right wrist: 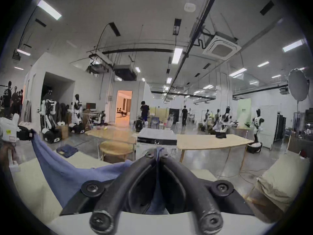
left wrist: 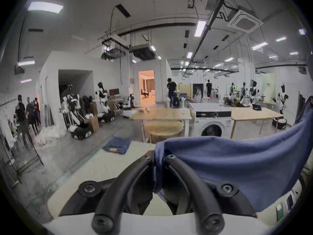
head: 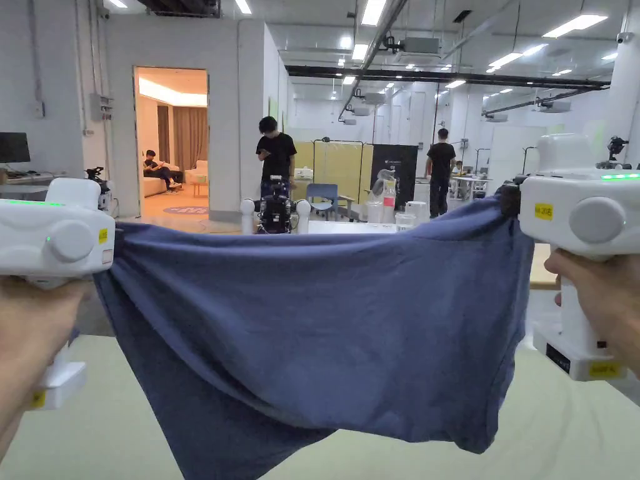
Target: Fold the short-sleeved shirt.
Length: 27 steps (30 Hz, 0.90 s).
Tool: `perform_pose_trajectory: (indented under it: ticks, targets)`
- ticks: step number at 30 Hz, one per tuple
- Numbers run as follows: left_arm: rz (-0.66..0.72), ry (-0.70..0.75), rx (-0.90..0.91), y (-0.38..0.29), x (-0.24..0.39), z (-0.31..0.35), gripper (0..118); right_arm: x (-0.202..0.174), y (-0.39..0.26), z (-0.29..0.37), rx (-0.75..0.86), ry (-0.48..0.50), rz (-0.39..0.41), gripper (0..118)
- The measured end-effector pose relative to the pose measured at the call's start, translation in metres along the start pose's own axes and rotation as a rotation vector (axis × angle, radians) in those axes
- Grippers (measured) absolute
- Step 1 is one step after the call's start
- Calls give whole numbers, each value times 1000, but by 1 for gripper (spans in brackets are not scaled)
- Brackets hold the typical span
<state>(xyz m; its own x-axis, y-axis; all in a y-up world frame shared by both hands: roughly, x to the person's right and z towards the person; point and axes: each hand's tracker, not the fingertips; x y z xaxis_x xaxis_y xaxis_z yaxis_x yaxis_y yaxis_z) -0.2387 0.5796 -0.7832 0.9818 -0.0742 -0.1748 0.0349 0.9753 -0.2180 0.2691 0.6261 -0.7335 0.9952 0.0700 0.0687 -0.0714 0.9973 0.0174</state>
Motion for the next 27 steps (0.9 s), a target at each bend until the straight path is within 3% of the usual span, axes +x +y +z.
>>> perform_pose_trajectory:
  ticks: [3, 6, 11, 20, 27]
  targets:
    - [14, -16, 14, 25, 0, -3, 4, 7, 16, -14, -10, 10, -37, 0]
    - [47, -24, 48, 39, -1, -4, 4, 5, 21, -21, 4, -15, -11, 0]
    - [-26, -18, 43, 29, 12, -14, 4, 9, -5, -35, -26, -15, -15, 0]
    - [-95, -35, -164, -107, 40, -58, 3, 13, -168, -72, -296, -70, -14, 0]
    - [-138, -146, -302, -206, 41, -28, 3, 26, -294, -47, -482, -64, 20, 0]
